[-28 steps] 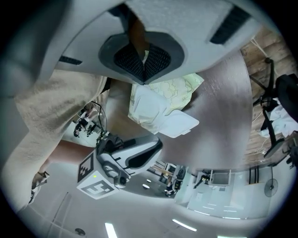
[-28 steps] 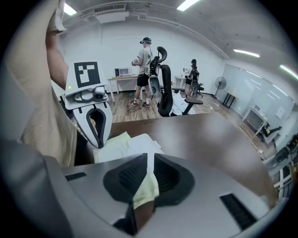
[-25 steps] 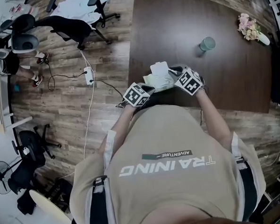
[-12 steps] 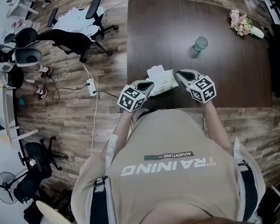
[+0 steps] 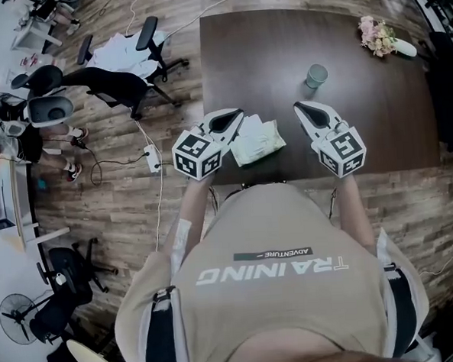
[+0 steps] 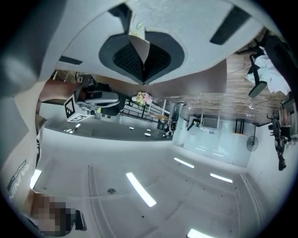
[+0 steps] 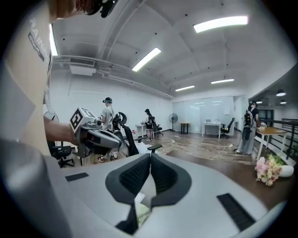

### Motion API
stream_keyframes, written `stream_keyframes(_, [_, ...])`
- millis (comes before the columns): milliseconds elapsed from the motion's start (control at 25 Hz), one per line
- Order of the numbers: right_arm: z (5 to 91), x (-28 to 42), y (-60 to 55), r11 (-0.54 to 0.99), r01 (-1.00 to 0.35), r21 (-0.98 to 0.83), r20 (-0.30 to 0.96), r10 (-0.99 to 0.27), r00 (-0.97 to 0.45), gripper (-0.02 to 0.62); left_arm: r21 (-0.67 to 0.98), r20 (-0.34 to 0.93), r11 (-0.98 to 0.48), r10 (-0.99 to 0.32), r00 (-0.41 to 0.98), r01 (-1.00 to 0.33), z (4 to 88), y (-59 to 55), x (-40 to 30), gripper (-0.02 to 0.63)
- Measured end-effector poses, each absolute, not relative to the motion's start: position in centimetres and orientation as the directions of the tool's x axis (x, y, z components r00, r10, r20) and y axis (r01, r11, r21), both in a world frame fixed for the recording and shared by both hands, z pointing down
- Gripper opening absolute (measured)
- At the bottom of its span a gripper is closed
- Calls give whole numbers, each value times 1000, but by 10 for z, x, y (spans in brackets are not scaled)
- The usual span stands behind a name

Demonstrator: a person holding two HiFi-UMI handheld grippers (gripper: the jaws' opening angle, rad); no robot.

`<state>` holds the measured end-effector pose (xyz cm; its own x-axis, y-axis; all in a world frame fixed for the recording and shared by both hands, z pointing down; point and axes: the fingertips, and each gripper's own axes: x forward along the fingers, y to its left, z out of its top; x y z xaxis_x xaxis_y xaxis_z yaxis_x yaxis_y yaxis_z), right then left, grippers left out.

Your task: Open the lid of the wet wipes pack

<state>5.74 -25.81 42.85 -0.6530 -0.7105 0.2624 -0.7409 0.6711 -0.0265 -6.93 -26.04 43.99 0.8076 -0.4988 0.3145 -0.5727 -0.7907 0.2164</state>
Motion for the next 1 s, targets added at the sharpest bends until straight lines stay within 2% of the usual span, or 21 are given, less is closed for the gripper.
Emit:
stream_keyframes(440, [357,33,-258,681,-725,98,106,-732,-673,17,56,188,-812,-563,805,-582,357,-262,-76,9])
stream_keyframes(760, [332,14,-257,682,-719,134,56,-729,-682,17,-51,91,-779,-627,774,-625,313,-263,-89,9])
stream_keyframes(1000, [325,26,-257,647,-752,124,35,-760,-648,17,-45,51,-766,-642,765,-641,311,-261,-92,9])
